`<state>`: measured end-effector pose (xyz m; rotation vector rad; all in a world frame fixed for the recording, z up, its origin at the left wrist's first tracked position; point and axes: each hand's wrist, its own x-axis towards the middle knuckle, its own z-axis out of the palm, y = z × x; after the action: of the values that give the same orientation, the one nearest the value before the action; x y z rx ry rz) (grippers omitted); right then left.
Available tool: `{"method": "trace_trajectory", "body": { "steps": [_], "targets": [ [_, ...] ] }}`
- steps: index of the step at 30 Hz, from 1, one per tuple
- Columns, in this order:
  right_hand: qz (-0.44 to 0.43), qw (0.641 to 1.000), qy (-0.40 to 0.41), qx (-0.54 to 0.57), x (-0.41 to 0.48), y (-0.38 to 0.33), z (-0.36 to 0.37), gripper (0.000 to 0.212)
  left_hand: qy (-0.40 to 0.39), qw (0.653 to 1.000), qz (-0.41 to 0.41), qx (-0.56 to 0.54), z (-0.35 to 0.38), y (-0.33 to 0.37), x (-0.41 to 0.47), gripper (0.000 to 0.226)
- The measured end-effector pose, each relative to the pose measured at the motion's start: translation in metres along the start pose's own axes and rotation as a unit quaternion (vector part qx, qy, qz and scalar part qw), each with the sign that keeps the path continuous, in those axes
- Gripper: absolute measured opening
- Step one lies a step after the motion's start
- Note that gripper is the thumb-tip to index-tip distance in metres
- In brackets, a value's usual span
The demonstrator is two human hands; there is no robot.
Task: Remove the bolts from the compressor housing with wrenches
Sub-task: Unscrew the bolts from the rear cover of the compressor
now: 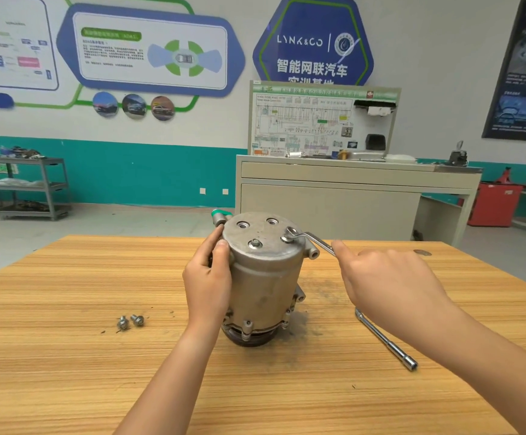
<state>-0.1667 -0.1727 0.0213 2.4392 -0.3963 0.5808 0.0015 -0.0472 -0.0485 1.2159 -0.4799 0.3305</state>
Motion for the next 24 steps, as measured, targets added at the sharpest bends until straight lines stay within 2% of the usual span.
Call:
{"method": "trace_trajectory", "body": {
  "steps": [5, 9, 13, 20, 22, 24],
  "targets": [
    [-0.016, 0.999, -0.024, -0.024, 0.006, -0.003, -0.012, 0.054, -0.001, 1.0, -0.001, 0.001, 0.001, 0.0, 0.001, 0.032],
    [-0.053, 0.994, -0.083, -0.051, 0.013, -0.005, -0.032, 0.034, -0.009, 1.0, -0.004, -0.002, 0.005, -0.001, 0.001, 0.032],
    [-0.06, 0.991, -0.111, -0.043, 0.013, -0.015, -0.04, 0.038, 0.004, 1.0, -0.003, -0.006, 0.0, -0.003, 0.0, 0.032],
    [-0.082, 0.99, -0.09, -0.073, 0.013, -0.018, -0.046, 0.044, -0.004, 1.0, 0.005, 0.002, -0.002, 0.0, -0.002, 0.032],
    [-0.07, 0.992, -0.08, -0.072, 0.009, -0.019, -0.041, 0.049, -0.006, 1.0, 0.006, 0.004, -0.001, -0.002, -0.003, 0.032],
    [-0.038, 0.995, -0.037, -0.084, 0.0, -0.016, -0.03, 0.055, -0.006, 1.0, 0.008, 0.01, -0.001, -0.002, -0.003, 0.032]
  ]
}}
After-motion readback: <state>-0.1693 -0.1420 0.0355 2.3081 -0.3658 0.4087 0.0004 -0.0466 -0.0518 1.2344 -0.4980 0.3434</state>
